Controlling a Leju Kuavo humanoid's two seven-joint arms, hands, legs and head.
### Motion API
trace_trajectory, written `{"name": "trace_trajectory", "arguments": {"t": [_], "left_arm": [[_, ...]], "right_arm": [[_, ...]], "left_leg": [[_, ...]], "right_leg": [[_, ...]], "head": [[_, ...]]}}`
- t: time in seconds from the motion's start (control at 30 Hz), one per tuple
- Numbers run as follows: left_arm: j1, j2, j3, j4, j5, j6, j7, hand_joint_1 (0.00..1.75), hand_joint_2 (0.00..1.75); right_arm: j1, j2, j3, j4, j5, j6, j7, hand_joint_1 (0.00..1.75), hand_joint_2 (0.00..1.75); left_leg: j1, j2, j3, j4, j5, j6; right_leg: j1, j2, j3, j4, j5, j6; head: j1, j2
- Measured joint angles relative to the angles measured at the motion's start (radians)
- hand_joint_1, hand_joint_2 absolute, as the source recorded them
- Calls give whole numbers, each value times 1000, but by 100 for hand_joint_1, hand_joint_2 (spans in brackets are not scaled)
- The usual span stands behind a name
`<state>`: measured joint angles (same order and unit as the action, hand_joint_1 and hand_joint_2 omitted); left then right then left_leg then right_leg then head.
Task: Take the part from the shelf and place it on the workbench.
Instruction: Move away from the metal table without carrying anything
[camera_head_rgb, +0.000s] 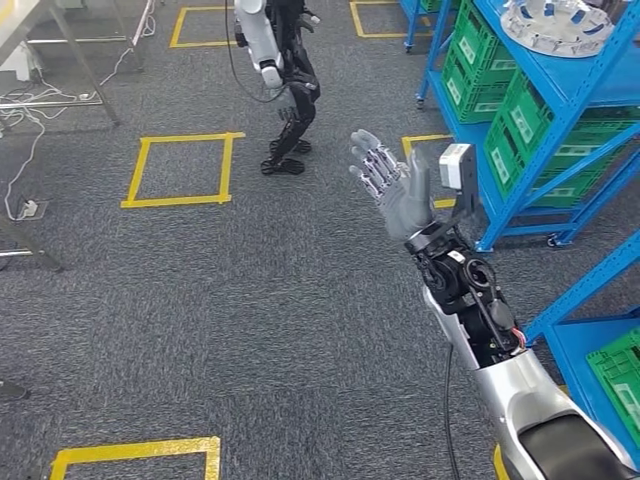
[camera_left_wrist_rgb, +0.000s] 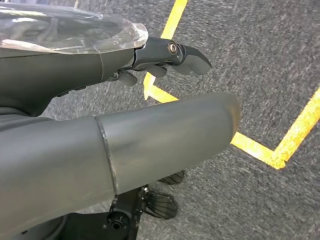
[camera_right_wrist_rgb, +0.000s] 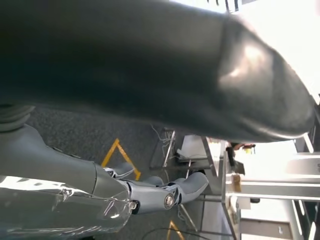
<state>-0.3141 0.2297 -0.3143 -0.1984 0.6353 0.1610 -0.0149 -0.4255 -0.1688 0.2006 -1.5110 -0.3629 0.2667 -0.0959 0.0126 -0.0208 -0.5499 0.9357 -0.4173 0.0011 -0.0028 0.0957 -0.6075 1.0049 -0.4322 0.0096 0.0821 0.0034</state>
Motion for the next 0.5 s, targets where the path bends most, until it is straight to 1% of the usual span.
{"name": "trace_trajectory", "arguments": {"t": [0.03,0.07,0.1,0.13,0.17,0.2,0.23,0.27,0.3,0.33,0.37,0.4,0.43,0.47,0.5], "left_arm": [[1,-1,-1,0,1,0,-2,0,0],[4,-2,-3,0,2,0,-3,0,0],[8,-2,-4,0,4,0,-4,0,0],[11,-3,-6,0,6,1,-4,0,0],[14,-3,-7,0,8,1,-4,0,0],[15,-4,-8,0,10,1,-5,0,0],[16,-5,-8,0,12,1,-6,0,0],[16,-5,-9,0,13,1,-6,0,0],[16,-4,-9,0,14,1,-7,0,0],[16,-3,-10,0,14,1,-8,0,0],[17,-2,-10,0,14,1,-8,0,0],[17,-1,-10,0,14,1,-8,0,0],[16,-1,-10,0,14,1,-8,0,0],[16,-1,-10,0,14,1,-9,0,0],[16,-1,-11,0,15,1,-9,0,0]], "right_arm": [[4,-1,-2,-4,4,1,1,0,0],[7,-1,-4,-7,8,4,2,0,0],[11,-2,-6,-8,11,8,2,0,0],[14,-2,-7,-8,13,11,3,0,0],[17,-2,-7,-8,14,15,4,0,0],[17,-2,-7,-8,15,18,6,0,0],[15,-2,-8,-8,15,20,8,0,0],[11,-2,-8,-8,15,22,10,0,0],[6,-2,-7,-9,15,24,12,0,0],[1,-2,-7,-9,15,25,13,0,0],[-3,-2,-7,-10,14,25,14,0,0],[-5,-2,-7,-10,14,25,15,0,0],[-7,-2,-7,-10,14,25,16,0,0],[-12,-2,-7,-11,13,25,16,0,0],[-19,-2,-6,-11,13,24,16,0,0]], "left_leg": [[0,12,2,-3,1,4],[-2,23,3,-4,0,6],[-4,36,4,-4,-1,8],[-4,48,4,-3,-2,8],[-4,61,4,-3,-3,8],[-4,72,6,-3,-5,6],[-4,84,8,-2,-7,2],[-5,94,9,0,-10,-2],[-7,104,10,4,-14,-7],[-11,114,10,7,-16,-12],[-15,124,10,9,-18,-16],[-16,137,10,10,-19,-19],[-15,144,11,11,-22,-23],[-12,134,9,21,-32,-28],[-8,111,-1,48,-51,-33]], "right_leg": [[1,-33,-25,55,-32,3],[2,-61,-58,127,-68,6],[0,-76,-90,201,-98,10],[-3,-82,-112,250,-113,13],[-6,-86,-116,262,-108,16],[-10,-92,-98,229,-85,18],[-12,-104,-64,164,-50,20],[-11,-131,-25,89,-23,22],[-8,-155,8,25,-4,20],[-5,-174,28,-14,4,15],[0,-182,34,-29,2,9],[2,-172,34,-31,3,0],[1,-159,33,-31,6,-6],[1,-146,33,-33,8,-12],[0,-134,33,-34,11,-19]], "head": [[3,0],[6,0],[9,0],[10,0],[11,0],[12,0],[14,0],[16,0],[19,0],[19,0],[17,0],[13,0],[10,0],[7,0],[5,0]]}}
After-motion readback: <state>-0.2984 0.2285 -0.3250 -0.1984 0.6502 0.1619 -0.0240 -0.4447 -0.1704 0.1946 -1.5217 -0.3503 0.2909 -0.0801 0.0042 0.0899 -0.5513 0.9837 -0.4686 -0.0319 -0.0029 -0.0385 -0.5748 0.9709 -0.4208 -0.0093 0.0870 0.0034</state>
